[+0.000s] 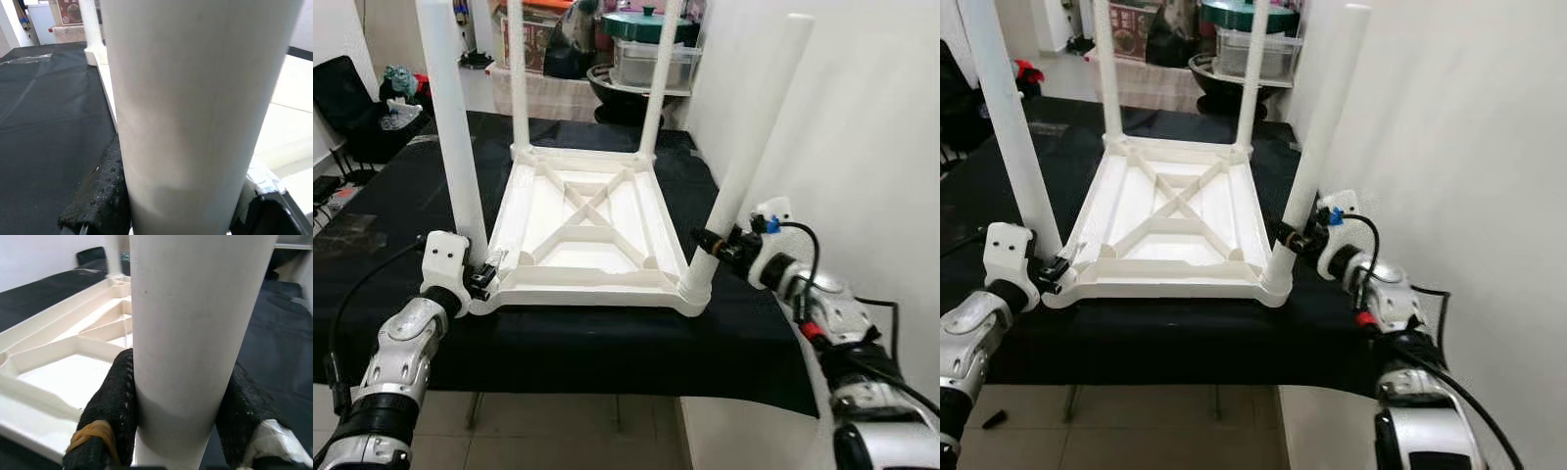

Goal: Building children table

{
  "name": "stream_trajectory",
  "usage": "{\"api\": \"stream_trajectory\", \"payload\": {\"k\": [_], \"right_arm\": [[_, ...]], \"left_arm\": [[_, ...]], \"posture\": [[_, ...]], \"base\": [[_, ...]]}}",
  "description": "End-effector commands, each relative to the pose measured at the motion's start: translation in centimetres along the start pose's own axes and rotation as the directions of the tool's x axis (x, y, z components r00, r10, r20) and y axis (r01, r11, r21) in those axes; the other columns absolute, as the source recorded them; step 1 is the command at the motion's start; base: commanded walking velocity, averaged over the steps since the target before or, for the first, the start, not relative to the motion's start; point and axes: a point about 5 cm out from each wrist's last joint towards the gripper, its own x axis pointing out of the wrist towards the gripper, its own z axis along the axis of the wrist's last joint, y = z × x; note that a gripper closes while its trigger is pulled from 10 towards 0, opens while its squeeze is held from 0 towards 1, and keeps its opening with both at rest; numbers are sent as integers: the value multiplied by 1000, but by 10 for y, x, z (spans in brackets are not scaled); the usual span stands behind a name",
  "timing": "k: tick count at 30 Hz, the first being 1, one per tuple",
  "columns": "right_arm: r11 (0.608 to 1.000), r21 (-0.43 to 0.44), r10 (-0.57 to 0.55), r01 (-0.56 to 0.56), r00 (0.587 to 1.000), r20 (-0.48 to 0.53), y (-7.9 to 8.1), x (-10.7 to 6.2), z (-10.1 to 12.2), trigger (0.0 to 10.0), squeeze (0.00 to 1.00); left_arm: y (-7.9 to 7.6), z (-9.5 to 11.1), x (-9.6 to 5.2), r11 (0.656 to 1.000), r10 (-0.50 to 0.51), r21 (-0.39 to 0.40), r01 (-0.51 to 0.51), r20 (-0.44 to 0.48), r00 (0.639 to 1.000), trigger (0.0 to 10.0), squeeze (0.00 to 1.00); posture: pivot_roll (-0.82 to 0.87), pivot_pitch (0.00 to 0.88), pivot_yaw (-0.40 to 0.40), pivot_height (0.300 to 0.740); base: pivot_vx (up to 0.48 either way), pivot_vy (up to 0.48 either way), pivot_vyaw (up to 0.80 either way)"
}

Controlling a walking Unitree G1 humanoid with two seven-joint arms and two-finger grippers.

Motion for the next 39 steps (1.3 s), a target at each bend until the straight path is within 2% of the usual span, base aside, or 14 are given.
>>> {"api": "stream_trajectory", "payload": {"k": [1,6,9,11,13,15,19,20,22,23,24,36,37,39], "right_arm": [[932,25,-361,361,932,-22,-38,-18,-4,0,0],[450,180,-875,875,472,-109,-49,-59,-32,0,0],[416,223,-874,882,455,-171,-12,-59,-47,0,0],[456,251,-835,854,508,-212,11,-53,-52,0,0],[595,282,-730,753,653,-203,42,-37,-49,10000,0],[709,300,-621,638,766,-163,64,-24,-42,10000,0],[779,252,-592,574,806,-5,61,-22,-21,10000,0],[801,234,-576,551,816,48,49,-23,-14,10000,1000],[854,198,-506,482,857,98,36,-25,0,10000,1000],[893,152,-442,423,888,127,29,-24,8,10000,267],[933,139,-349,331,926,144,27,-22,14,10000,0],[961,-144,233,-238,971,-47,5,-31,6,10000,0],[956,-134,256,-262,965,-56,6,-30,4,6745,0],[953,-127,270,-276,961,-61,6,-29,3,6745,0]], "left_arm": [[18,-6,-8,997,68,24,-67,-36,997,10000,0],[16,-7,-8,998,62,24,-61,-41,997,10000,0],[15,-8,-8,998,60,24,-59,-44,997,10000,0],[15,-8,-7,998,59,23,-58,-44,997,10000,0],[15,-7,-6,998,57,23,-56,-44,997,10000,0],[14,-7,-5,998,54,25,-53,-45,998,10000,0],[13,-6,-4,998,52,26,-51,-45,998,10000,0],[14,-6,-4,998,53,25,-52,-43,998,10000,0],[14,-6,-4,998,56,22,-55,-42,998,10000,0],[14,-7,-5,998,57,20,-56,-43,997,10000,0],[14,-7,-5,998,57,19,-56,-43,997,10000,0],[15,-7,-6,998,67,15,-66,-37,997,10000,0],[16,-7,-6,998,66,17,-66,-36,997,10000,0],[16,-7,-7,998,66,17,-66,-36,997,10000,0]], "posture": [[101,0,-123,740],[94,0,-116,740],[91,0,-114,740],[88,0,-111,740],[85,0,-106,740],[85,0,-105,740],[82,0,-108,740],[78,0,-110,740],[79,0,-112,740],[79,0,-115,740],[77,0,-115,740],[95,0,-132,740],[101,0,-133,740],[101,0,-133,740]], "base": [[0,0,0],[0,0,0],[0,0,0],[0,0,0],[0,0,0],[0,0,0],[0,0,0],[0,0,0],[0,0,0],[0,0,0],[0,0,0],[0,0,0],[0,0,0],[0,0,0]]}}
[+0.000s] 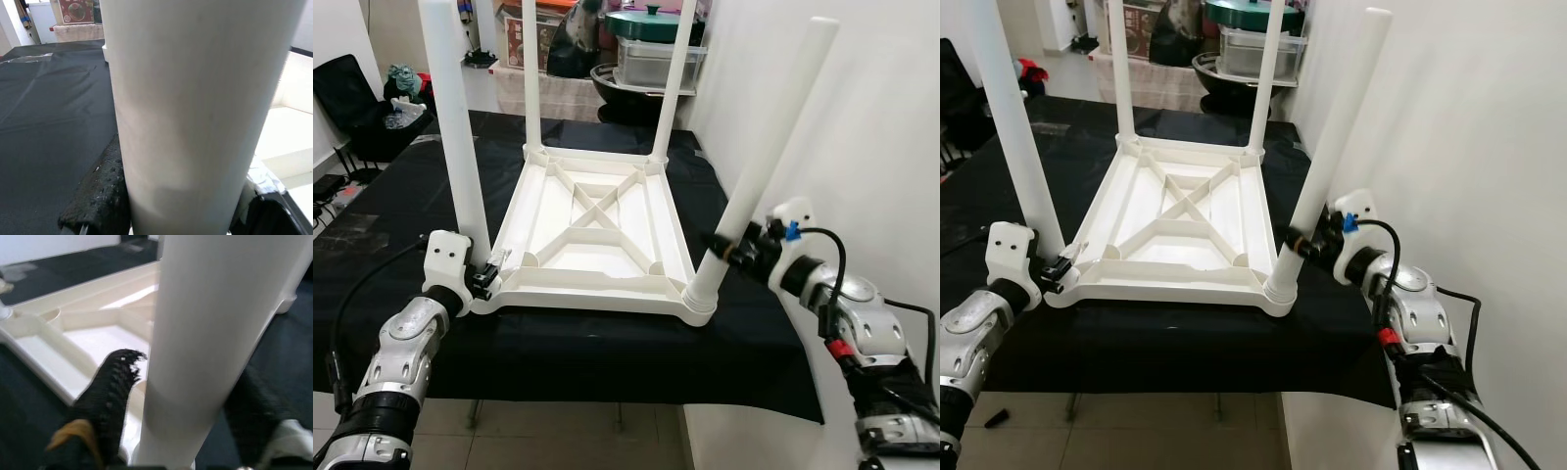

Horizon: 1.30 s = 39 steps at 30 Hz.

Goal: Building children table

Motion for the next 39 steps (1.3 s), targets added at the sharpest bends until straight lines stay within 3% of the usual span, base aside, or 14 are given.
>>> {"api": "stream_trajectory", "payload": {"k": [1,2,3,8,16,20,25,26,27,28,29,33,34,39], "right_arm": [[999,-10,35,-35,999,14,0,3,4,3373,0],[999,-10,35,-35,999,14,0,3,4,3373,0],[1000,2,-31,31,1000,0,-6,6,2,0,0],[921,52,-382,386,922,-63,-30,9,-6,0,0],[492,234,-829,839,533,-169,-41,-7,-22,0,0],[327,327,-866,887,420,-272,12,-1,-45,0,0],[390,336,-810,857,493,-318,53,14,-52,0,0],[452,339,-775,825,551,-309,58,20,-50,10000,0],[512,332,-764,792,597,-246,57,23,-43,10000,0],[521,326,-776,789,597,-203,51,20,-38,10000,686],[542,319,-777,778,608,-163,39,16,-33,10000,1000],[640,291,-731,711,680,-52,12,12,-10,10000,914],[747,286,-632,600,774,27,6,14,4,10000,0],[952,144,-293,269,940,177,0,5,27,10000,0]], "left_arm": [[13,-7,-7,998,59,27,-58,-40,997,10000,0],[13,-7,-7,998,59,27,-58,-40,997,10000,0],[14,-7,-7,998,60,29,-59,-39,997,10000,0],[15,-7,-8,998,61,32,-60,-40,997,10000,0],[12,-7,-6,998,53,32,-52,-40,998,10000,0],[12,-7,-6,998,54,32,-53,-42,998,10000,0],[12,-7,-5,998,53,35,-52,-45,998,10000,0],[12,-7,-5,998,54,35,-52,-45,998,10000,0],[12,-7,-4,998,53,35,-52,-45,998,10000,0],[11,-7,-4,998,53,34,-51,-44,998,10000,0],[11,-7,-3,998,52,34,-50,-44,998,10000,0],[11,-7,-3,998,50,33,-49,-43,998,10000,0],[11,-7,-4,998,52,32,-50,-43,998,10000,0],[12,-7,-4,998,55,31,-54,-42,998,10000,0]], "posture": [[101,0,-133,740],[101,0,-133,740],[108,0,-137,740],[104,0,-130,740],[96,0,-124,740],[95,0,-118,740],[95,0,-118,740],[86,0,-115,740],[81,0,-112,740],[81,0,-112,740],[81,0,-114,740],[82,0,-118,740],[82,0,-118,740],[86,0,-124,740]], "base": [[0,0,0],[0,0,0],[0,0,0],[0,0,0],[0,0,0],[0,0,0],[0,0,0],[0,0,0],[0,0,0],[0,0,0],[0,0,0],[0,0,0],[0,0,0],[0,0,0]]}}
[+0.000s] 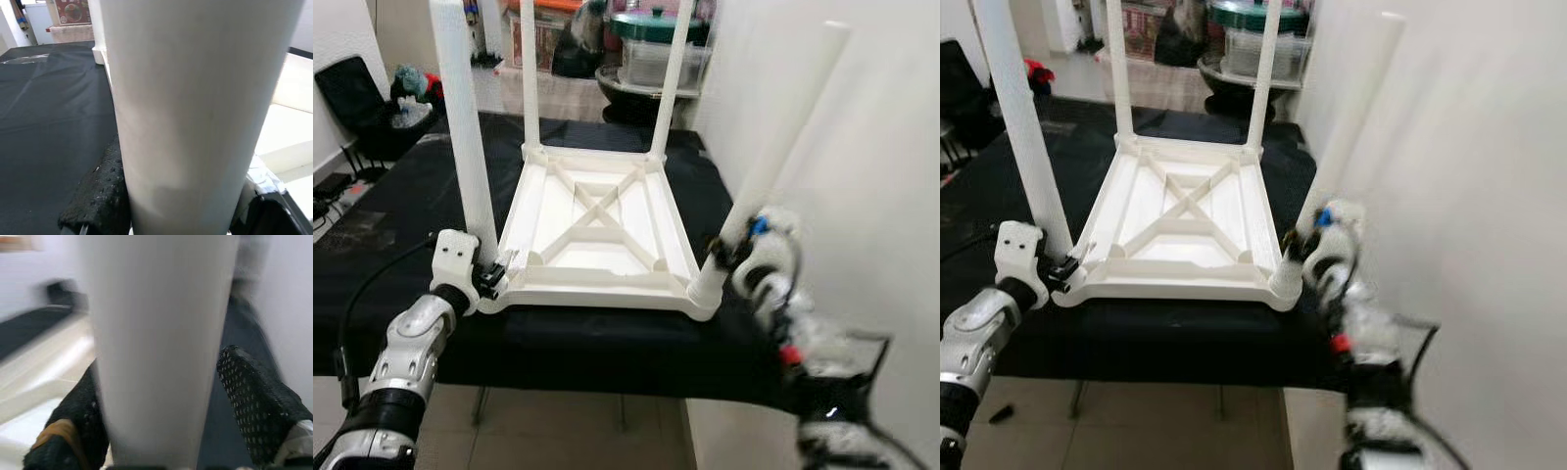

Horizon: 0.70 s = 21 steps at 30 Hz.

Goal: Building children table

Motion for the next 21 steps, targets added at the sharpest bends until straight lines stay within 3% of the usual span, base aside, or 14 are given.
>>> {"api": "stream_trajectory", "payload": {"k": [1,5,6,7,8,9,17,18,19,20,21], "right_arm": [[987,-55,149,-151,988,-40,-2,-6,-6,10000,0],[984,-89,151,-157,986,-70,-8,-4,-9,10000,0],[982,-76,165,-171,984,-73,-8,-3,-10,6549,0],[982,-76,165,-171,984,-73,-8,-3,-10,6549,0],[981,-64,177,-182,981,-74,-7,-3,-11,4980,0],[980,-53,186,-190,980,-73,-5,-2,-13,0,0],[979,-120,152,-166,981,-119,-6,-1,-26,0,0],[991,-114,-82,66,987,-141,-21,1,-31,0,0],[930,-89,-366,356,921,-137,-39,-1,-34,0,0],[840,-72,-541,537,827,-150,-50,-6,-38,0,0],[727,-9,-679,687,716,-160,-46,-12,-46,0,0]], "left_arm": [[16,-7,-8,997,80,25,-79,-41,996,10000,0],[17,-7,-8,996,82,24,-81,-39,996,10000,0],[17,-7,-8,996,83,23,-82,-39,996,10000,0],[17,-7,-8,996,83,23,-82,-39,996,10000,0],[17,-7,-8,996,83,23,-82,-38,996,10000,0],[18,-7,-8,996,83,24,-82,-38,996,10000,0],[19,-6,-9,996,81,30,-80,-37,996,10000,0],[19,-6,-9,996,80,30,-79,-37,996,10000,0],[19,-6,-8,997,79,30,-78,-36,996,10000,0],[18,-6,-8,997,78,29,-77,-36,996,10000,0],[17,-7,-8,997,77,28,-76,-40,996,10000,0]], "posture": [[94,0,-131,740],[94,0,-132,740],[98,0,-134,740],[98,0,-134,740],[98,0,-134,740],[102,0,-132,740],[104,0,-128,740],[92,0,-125,740],[92,0,-125,740],[92,0,-125,740],[88,0,-115,740]], "base": [[0,0,0],[0,0,0],[0,0,0],[0,0,0],[0,0,0],[0,0,0],[0,0,0],[0,0,0],[0,0,0],[0,0,0],[0,0,0]]}}
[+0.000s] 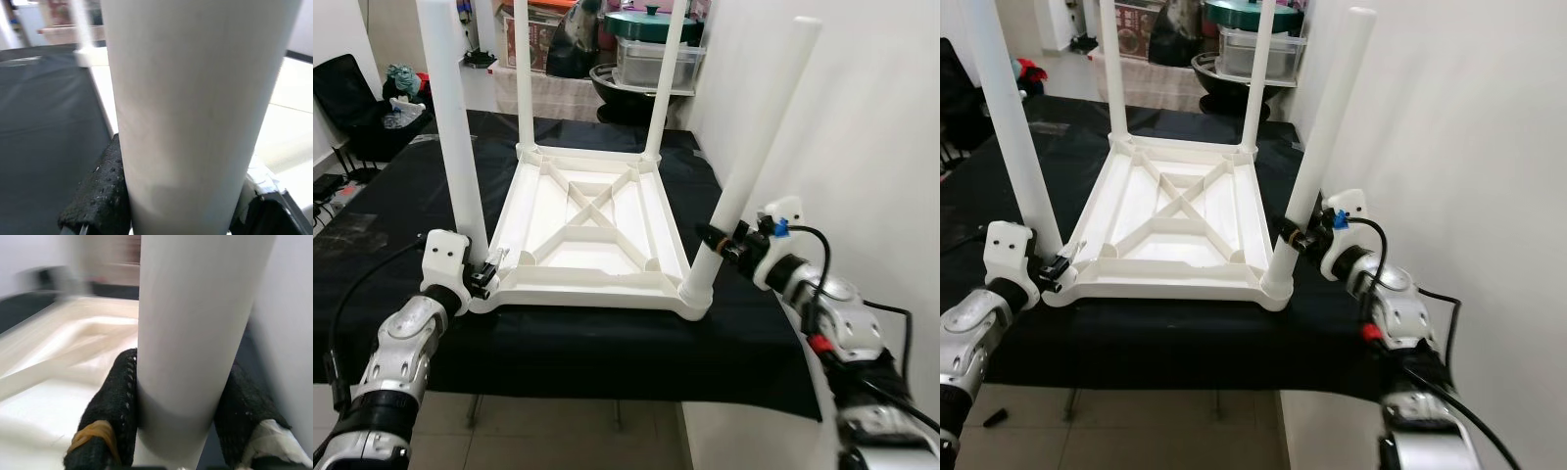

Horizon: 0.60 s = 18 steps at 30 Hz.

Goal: Building children table

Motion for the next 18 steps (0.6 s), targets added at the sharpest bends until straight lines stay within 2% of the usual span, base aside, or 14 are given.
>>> {"api": "stream_trajectory", "payload": {"k": [1,2,3,4,5,6,7,8,10,11,12,14,15,18], "right_arm": [[872,31,-484,488,871,-88,-57,-22,-21,0,0],[872,31,-484,488,871,-88,-57,-22,-21,0,0],[825,82,-552,560,828,-100,-54,-27,-27,0,0],[790,119,-587,602,798,-136,-36,-32,-38,0,0],[790,119,-587,602,798,-136,-36,-32,-38,0,0],[776,146,-592,614,788,-168,-12,-36,-46,0,0],[794,162,-559,586,808,-184,11,-37,-49,0,0],[794,162,-559,586,808,-184,11,-37,-49,0,0],[839,188,-477,511,856,-199,40,-37,-50,0,0],[839,188,-477,511,856,-199,40,-37,-50,0,0],[862,187,-436,470,878,-199,48,-34,-49,3333,0],[862,187,-436,470,878,-199,48,-34,-49,3333,0],[924,142,-334,356,929,-157,53,-29,-44,10000,0],[924,142,-334,356,929,-157,53,-29,-44,10000,0]], "left_arm": [[28,-7,-14,993,114,30,-112,-38,993,10000,0],[28,-7,-14,993,114,30,-112,-38,993,10000,0],[28,-8,-14,993,113,29,-112,-41,993,10000,0],[26,-9,-14,994,107,27,-106,-45,993,10000,0],[26,-9,-14,994,107,27,-106,-45,993,10000,0],[25,-9,-14,994,105,28,-104,-47,993,10000,0],[26,-7,-13,994,105,26,-104,-45,993,10000,0],[26,-7,-13,994,105,26,-104,-45,993,10000,0],[27,-6,-13,994,106,30,-104,-46,993,10000,0],[27,-6,-13,994,106,30,-104,-46,993,10000,0],[27,-6,-13,994,106,31,-105,-46,993,10000,0],[27,-6,-13,994,106,31,-105,-46,993,10000,0],[27,-8,-13,994,108,29,-107,-48,993,10000,0],[27,-8,-13,994,108,29,-107,-48,993,10000,0]], "posture": [[88,0,-115,740],[88,0,-115,740],[88,0,-115,740],[92,0,-117,740],[92,0,-117,740],[98,0,-116,740],[96,0,-117,740],[96,0,-117,740],[96,0,-115,740],[96,0,-115,740],[95,0,-117,740],[95,0,-117,740],[89,0,-118,740],[89,0,-118,740]], "base": [[0,0,0],[0,0,0],[0,0,0],[0,0,0],[0,0,0],[0,0,0],[0,0,0],[0,0,0],[0,0,0],[0,0,0],[0,0,0],[0,0,0],[0,0,0],[0,0,0]]}}
